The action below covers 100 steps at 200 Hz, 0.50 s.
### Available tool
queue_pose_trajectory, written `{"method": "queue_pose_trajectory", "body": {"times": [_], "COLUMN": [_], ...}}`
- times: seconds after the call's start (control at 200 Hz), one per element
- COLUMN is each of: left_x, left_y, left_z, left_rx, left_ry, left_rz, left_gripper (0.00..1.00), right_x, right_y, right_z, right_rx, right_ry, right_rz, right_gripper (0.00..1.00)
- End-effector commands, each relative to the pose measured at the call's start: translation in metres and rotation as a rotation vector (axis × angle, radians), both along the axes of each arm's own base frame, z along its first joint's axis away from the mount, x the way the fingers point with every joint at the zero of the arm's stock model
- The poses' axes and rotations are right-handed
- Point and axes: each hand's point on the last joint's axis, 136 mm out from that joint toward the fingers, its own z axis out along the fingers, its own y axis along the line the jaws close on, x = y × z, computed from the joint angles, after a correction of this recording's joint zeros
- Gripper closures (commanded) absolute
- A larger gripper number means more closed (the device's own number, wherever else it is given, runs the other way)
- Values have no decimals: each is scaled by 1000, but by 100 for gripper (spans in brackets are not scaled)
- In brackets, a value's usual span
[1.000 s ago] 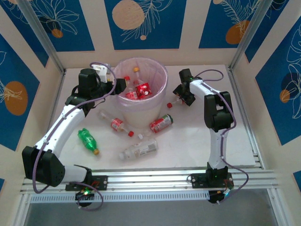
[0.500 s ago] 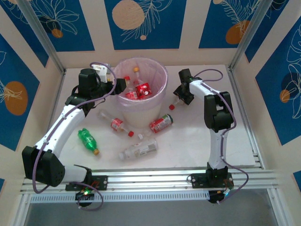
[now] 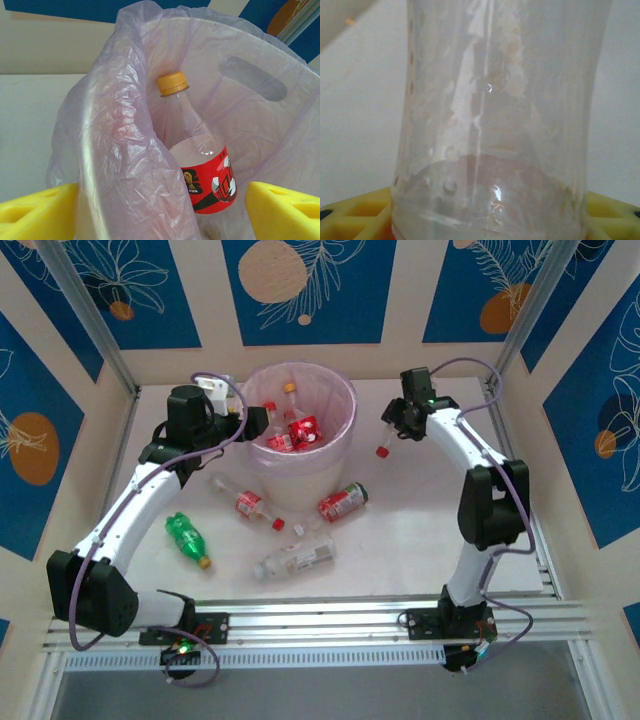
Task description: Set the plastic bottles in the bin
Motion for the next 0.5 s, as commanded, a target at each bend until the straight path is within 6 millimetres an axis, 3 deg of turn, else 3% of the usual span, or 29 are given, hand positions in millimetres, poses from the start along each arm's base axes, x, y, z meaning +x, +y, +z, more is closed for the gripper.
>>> {"method": "queue_pose_trajectory", "body": {"times": [0.0, 0.24, 0.495], "left_x": [-24, -25, -26], "left_y": [-5, -5, -8], "left_z": [-74, -72, -73], "left_rx": [135, 132, 132], "left_ry": [213, 209, 210], "left_rz": [-59, -62, -68], "left_gripper": [16, 16, 16], "right_x": [-11, -32, -56], "right_y": [-6, 1, 29], "right_z": [42, 120, 191], "right_rx": [-54, -53, -40], "right_ry": [-89, -254, -410], "right_rz": [52, 113, 201], "right_gripper": [39, 42, 44]}}
